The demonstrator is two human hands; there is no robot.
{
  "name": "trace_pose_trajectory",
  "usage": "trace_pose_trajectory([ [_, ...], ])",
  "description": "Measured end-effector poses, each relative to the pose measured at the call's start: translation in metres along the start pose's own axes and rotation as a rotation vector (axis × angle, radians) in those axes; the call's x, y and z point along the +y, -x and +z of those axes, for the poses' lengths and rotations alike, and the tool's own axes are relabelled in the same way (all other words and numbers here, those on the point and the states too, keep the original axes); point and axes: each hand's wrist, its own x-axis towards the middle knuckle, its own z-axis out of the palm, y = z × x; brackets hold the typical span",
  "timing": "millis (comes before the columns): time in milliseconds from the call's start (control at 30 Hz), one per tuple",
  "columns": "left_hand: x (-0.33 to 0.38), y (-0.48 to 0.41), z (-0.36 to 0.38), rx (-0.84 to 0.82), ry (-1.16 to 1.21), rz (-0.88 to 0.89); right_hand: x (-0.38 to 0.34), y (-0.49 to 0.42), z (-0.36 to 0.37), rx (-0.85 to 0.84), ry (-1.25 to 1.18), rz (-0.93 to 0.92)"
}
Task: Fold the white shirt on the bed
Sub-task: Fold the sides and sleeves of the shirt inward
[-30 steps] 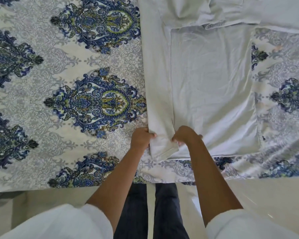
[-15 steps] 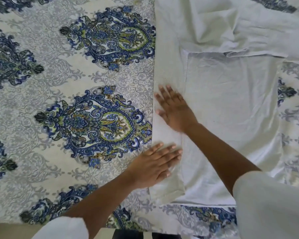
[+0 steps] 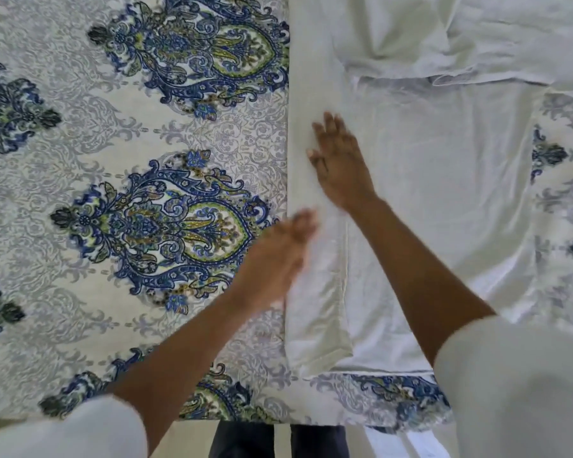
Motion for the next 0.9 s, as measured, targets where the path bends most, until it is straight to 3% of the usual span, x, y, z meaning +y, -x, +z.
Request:
trace_pose_trajectory([
  [100,-0.026,-0.056,-0.021,0.11,0.047,-0.235,-0.015,0.058,0.03,0.049,-0.045,0.055],
  [200,-0.051,-0.112,-0.021,-0.143,-0.175,-0.131,-0.039,0.1,0.064,0.147,0.048,0.14],
  [300,-0.065,-0.144,-0.011,-0.202,-0.446,-0.023,-0.05,0.129,0.084,0.194,0.101,0.216],
  [400,-0.07,-0.165,-0.012,-0.171,-0.493,-0.095,-0.049,0.148,0.093,0.203,0.153,0.242],
  [500,-0.062,-0.176,-0.023,-0.267,-0.552,-0.164,-0.054,0.18,0.098,0.163,0.151,0.215],
  [600,-0.042,-0.167,-0.038,-0.376,-0.458,-0.192,-0.059,0.193,0.076,0.123,0.111,0.196],
  [767,-0.019,-0.158,-0.065,0.007,0.029,-0.274,-0.028,0.116,-0.007,0.244,-0.507,0.448],
  [900,-0.005,-0.195,-0.073,0.028,0.249,-0.289,0.014,0.047,-0.062,0.432,-1.067,0.662],
])
